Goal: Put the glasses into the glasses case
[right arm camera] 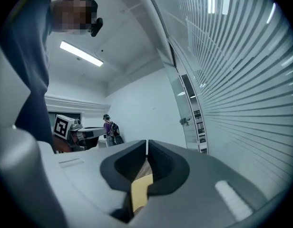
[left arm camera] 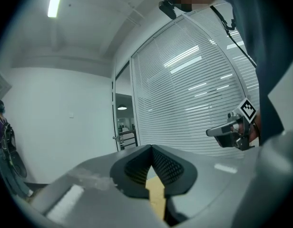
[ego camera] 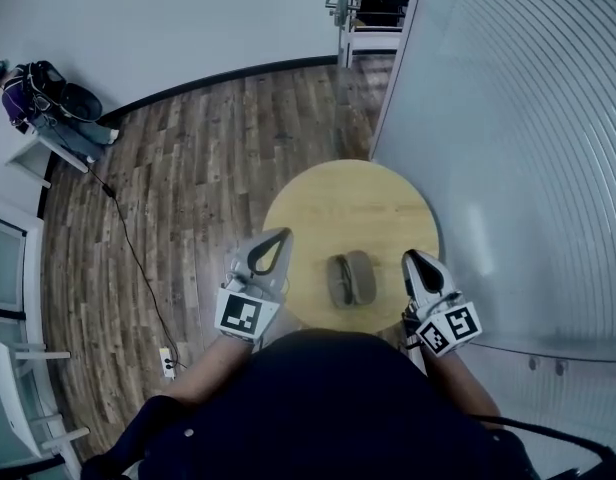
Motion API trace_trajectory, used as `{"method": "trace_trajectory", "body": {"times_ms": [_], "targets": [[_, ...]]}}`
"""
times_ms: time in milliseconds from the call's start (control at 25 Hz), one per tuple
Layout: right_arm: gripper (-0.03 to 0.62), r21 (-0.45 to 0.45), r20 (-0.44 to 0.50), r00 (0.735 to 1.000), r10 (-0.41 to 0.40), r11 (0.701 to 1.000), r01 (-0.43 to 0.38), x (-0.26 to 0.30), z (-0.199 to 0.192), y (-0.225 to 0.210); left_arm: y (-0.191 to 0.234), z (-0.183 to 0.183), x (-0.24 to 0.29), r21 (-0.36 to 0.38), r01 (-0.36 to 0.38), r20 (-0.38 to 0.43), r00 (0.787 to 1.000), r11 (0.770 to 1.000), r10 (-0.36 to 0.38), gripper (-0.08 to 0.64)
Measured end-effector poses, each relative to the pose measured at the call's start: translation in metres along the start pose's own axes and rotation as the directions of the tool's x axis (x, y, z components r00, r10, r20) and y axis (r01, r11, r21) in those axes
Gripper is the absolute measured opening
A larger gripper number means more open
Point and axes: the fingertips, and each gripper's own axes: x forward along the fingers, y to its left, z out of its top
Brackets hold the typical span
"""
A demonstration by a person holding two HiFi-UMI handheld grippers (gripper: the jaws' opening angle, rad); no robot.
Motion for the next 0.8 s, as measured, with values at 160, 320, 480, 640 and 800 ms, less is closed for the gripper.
{"method": "trace_trajectory", "body": {"times_ms": [160,320,480,640,800], "targets": [[0.009,-0.035,0.000,1.000,0.017,0.999,-0.017,0.001,0.010,0.000,-0.001,0.009,0.006,-0.018,-0.015,0.008,1.000,1.000,0.015,0.006],[0.009,-0.056,-0.014,1.000,0.026,0.998,-0.027,-0.001,0.009,0.008,-0.004,0.010,0.000,-0.022,-0.017,0.012,1.000,1.000,0.017,0.005],[0.009,-0.053,-0.027,0.999,0.028,0.998,-0.030,-0.006,0.008,0.008,-0.008,0.008,-0.002,-0.029,-0.017,-0.001,1.000,0.999,0.017,0.005],[0.009,-0.040,-0.037,0.999,0.025,0.999,-0.026,-0.009,0.004,0.009,-0.009,0.005,-0.005,-0.009,-0.006,-0.014,1.000,1.000,0.006,0.006],[0.009,-0.045,-0.050,0.998,0.029,0.998,-0.032,-0.010,0.000,0.014,-0.005,0.004,-0.012,0.003,-0.019,-0.007,1.000,1.000,0.019,0.005]]}}
